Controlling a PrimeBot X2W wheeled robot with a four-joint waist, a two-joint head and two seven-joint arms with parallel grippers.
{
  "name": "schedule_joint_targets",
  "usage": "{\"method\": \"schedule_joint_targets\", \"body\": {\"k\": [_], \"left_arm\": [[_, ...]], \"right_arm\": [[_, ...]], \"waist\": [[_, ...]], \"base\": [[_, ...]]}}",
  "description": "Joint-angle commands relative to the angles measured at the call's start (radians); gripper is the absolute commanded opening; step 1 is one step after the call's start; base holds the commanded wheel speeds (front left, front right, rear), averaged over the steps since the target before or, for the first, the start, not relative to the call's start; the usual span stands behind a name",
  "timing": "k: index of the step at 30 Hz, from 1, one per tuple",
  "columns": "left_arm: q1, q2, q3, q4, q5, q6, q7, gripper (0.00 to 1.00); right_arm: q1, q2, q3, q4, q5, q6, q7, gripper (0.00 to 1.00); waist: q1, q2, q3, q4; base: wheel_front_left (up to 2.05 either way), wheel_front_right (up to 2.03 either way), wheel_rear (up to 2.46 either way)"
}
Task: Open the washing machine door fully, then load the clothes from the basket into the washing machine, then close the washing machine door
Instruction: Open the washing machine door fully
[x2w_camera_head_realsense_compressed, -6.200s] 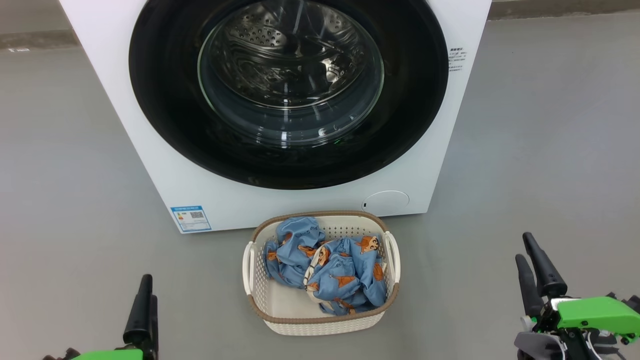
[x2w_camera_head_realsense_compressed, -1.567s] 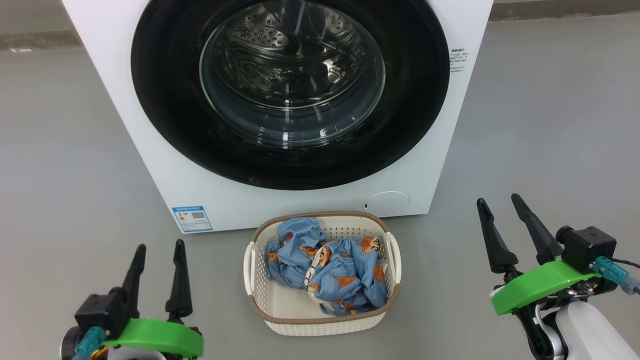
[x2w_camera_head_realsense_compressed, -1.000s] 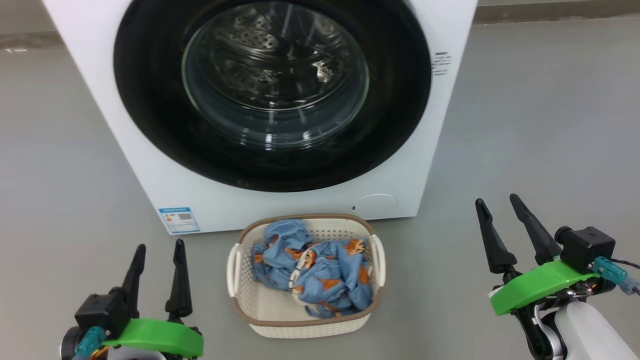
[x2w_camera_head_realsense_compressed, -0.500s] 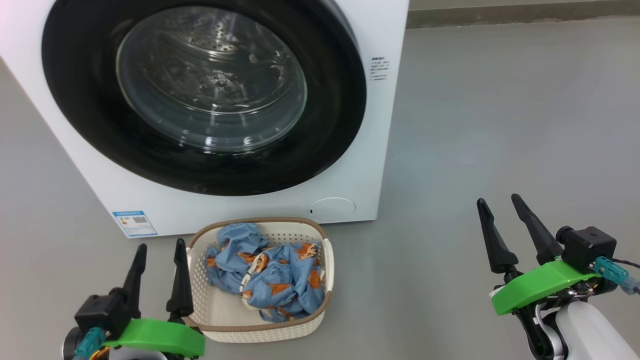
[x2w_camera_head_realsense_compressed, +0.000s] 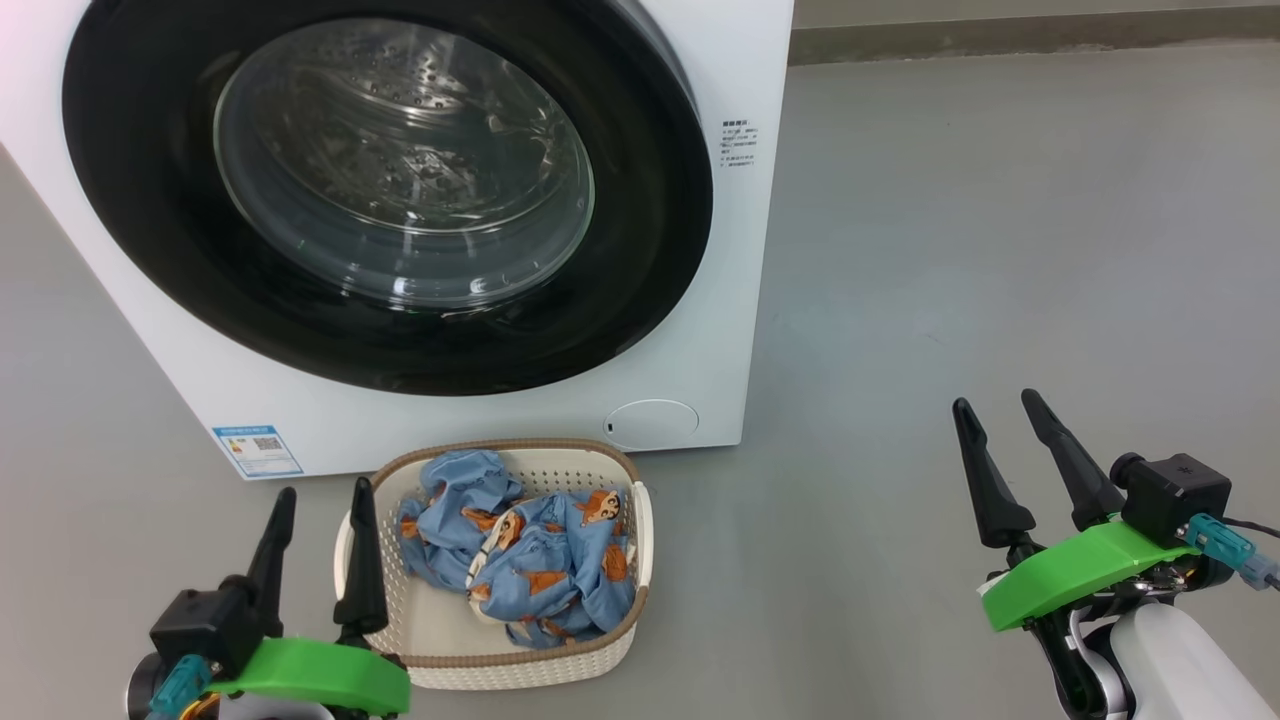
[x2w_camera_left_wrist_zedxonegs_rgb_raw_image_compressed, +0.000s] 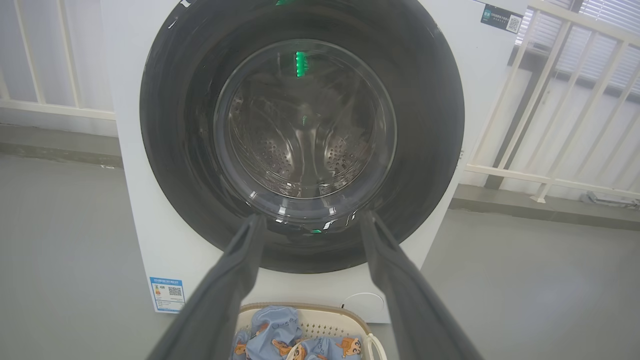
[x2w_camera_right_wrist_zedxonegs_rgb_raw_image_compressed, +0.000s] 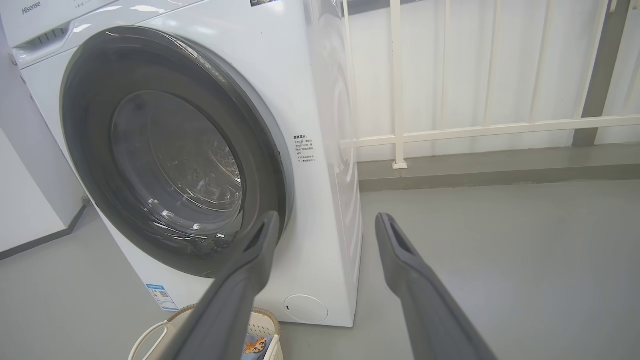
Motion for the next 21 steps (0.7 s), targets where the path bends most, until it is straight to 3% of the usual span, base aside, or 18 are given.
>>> {"method": "schedule_joint_targets", "body": {"k": [1,21], "left_arm": [[-0.034,0.015,0.026,-0.018,0.001,0.000,-0.006,1.00],[-0.036,0.015,0.028,-0.011,0.008,0.000,-0.006,1.00]], "right_arm": [[-0.031,-0.009,0.017,-0.019,0.007,0.006,-0.012,1.00],[-0.028,-0.008,0.015,-0.017,0.009,0.006,-0.012,1.00]], "waist": [[0.0000,0.0000,0.000,0.000],[0.0000,0.0000,0.002,0.003]], "base": [[0.00,0.00,0.00],[0.00,0.00,0.00]]}}
